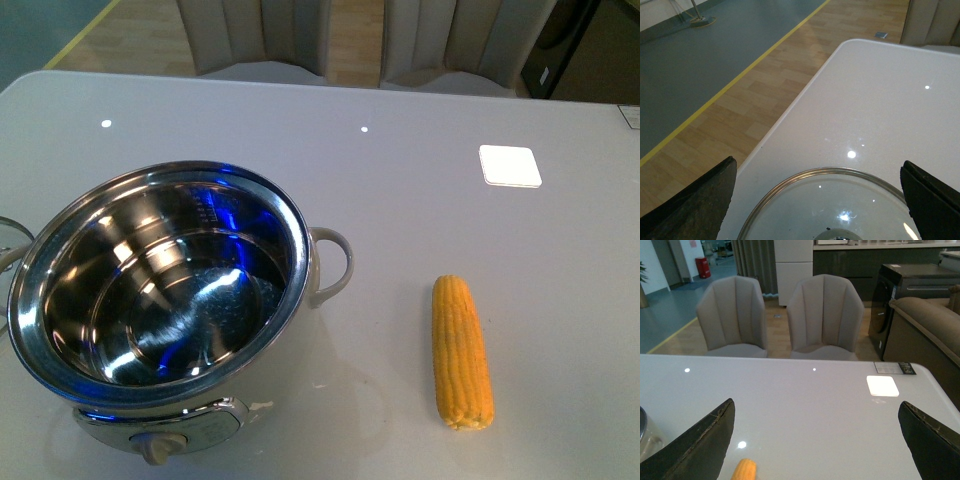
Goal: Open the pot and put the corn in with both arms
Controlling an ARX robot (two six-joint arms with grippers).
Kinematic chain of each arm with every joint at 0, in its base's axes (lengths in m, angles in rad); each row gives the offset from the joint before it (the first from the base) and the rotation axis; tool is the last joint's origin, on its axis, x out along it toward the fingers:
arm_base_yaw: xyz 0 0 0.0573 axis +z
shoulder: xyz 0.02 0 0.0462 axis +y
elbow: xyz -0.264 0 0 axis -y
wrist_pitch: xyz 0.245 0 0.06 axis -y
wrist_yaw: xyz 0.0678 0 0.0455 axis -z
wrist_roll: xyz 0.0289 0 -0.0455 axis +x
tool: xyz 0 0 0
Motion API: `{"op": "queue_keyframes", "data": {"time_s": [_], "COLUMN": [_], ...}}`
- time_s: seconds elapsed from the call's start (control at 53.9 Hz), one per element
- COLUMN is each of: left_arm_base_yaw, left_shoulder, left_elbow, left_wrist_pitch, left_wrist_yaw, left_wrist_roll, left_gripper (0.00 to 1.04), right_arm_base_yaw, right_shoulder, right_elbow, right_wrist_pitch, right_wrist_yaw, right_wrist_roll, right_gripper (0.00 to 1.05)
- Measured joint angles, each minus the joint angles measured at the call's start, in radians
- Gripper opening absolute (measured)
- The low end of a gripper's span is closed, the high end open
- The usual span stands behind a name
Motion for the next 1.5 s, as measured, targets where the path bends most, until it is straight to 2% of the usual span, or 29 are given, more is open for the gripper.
{"op": "queue_keyframes", "data": {"time_s": [0.241,0.539,0.761,0.836,0.929,0.947,0.984,1.021,1.077,1.393,1.43,1.504], "left_arm_base_yaw": [0.022,0.012,0.016,0.042,0.058,0.064,0.051,0.023,-0.040,-0.245,-0.261,-0.296], "left_shoulder": [-0.351,-0.747,-1.062,-1.206,-1.272,-1.273,-1.290,-1.321,-1.392,-1.618,-1.636,-1.675], "left_elbow": [-0.150,-0.274,-0.352,-0.381,-0.389,-0.394,-0.414,-0.439,-0.488,-0.585,-0.592,-0.605], "left_wrist_pitch": [-0.131,-0.285,-0.506,-0.612,-0.628,-0.614,-0.610,-0.621,-0.652,-0.769,-0.781,-0.806], "left_wrist_yaw": [0.095,0.141,0.214,0.260,0.270,0.332,0.394,0.395,0.347,0.145,0.127,0.094], "left_wrist_roll": [-0.033,-0.045,-0.083,-0.102,-0.117,-0.122,-0.128,-0.130,-0.132,-0.135,-0.136,-0.138], "left_gripper": [0.98,0.98,0.98,0.98,0.97,0.93,0.84,0.77,0.62,0.09,0.03,0.03], "right_arm_base_yaw": [0.000,0.000,0.000,0.000,0.000,0.000,0.000,0.000,0.000,0.000,0.000,0.000], "right_shoulder": [0.000,0.000,0.000,0.000,0.000,0.000,0.000,0.000,0.000,0.000,0.000,0.000], "right_elbow": [0.000,0.000,0.000,0.000,0.000,0.000,0.000,0.000,0.000,0.000,0.000,0.000], "right_wrist_pitch": [0.000,0.000,0.000,0.000,0.000,0.000,0.000,0.000,0.000,0.000,0.000,0.000], "right_wrist_yaw": [0.000,0.000,0.000,0.000,0.000,0.000,0.000,0.000,-0.002,-0.001,-0.001,-0.001], "right_wrist_roll": [0.000,0.000,0.000,0.000,0.000,0.000,0.000,0.000,0.000,0.000,0.000,0.000], "right_gripper": [0.96,0.96,0.96,0.96,0.96,0.96,0.96,0.96,0.96,0.96,0.96,0.96]}}
